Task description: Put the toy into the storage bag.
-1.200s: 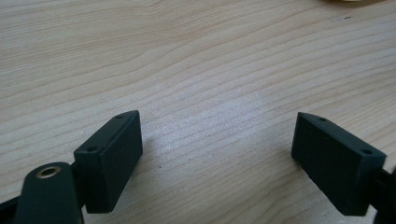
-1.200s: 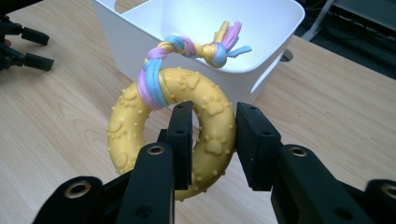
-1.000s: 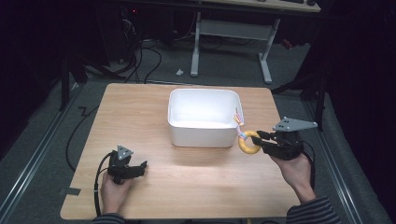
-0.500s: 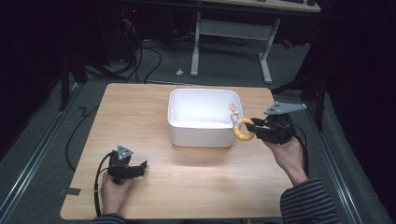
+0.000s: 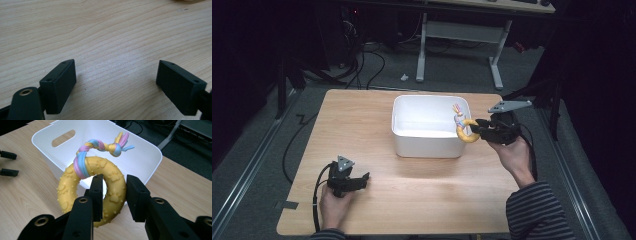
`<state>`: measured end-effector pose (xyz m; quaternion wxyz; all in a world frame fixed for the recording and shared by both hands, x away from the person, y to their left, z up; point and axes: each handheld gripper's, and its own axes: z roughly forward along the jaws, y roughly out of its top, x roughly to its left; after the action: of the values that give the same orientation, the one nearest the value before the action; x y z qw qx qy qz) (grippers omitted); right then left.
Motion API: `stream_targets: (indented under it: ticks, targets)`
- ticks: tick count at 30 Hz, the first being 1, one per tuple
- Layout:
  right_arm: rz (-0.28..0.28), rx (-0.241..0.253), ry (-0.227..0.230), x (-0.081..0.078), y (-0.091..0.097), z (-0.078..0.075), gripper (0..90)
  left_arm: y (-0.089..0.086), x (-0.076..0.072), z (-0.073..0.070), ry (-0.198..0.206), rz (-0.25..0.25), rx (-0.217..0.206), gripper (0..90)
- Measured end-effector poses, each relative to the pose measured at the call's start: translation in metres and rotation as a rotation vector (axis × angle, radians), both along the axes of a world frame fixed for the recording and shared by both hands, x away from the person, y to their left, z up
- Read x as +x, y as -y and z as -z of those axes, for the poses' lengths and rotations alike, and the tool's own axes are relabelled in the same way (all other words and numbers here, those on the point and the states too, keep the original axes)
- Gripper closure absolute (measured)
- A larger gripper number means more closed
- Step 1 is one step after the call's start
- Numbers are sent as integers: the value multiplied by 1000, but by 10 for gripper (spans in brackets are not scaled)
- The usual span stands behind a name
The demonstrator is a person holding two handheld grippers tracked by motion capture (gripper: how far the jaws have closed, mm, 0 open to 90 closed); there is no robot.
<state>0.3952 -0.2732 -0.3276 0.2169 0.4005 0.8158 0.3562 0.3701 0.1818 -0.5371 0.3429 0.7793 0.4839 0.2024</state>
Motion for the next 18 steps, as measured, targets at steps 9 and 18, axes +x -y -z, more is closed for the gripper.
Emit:
stream_targets:
  ticks: [9, 18]
  targets:
    - [-10, -13, -15, 18, -16, 2, 687, 0, 0, 0, 0, 0, 0, 167]
    - [-14, -36, -59, 43, -35, 13, 686, 0, 0, 0, 0, 0, -1, 167]
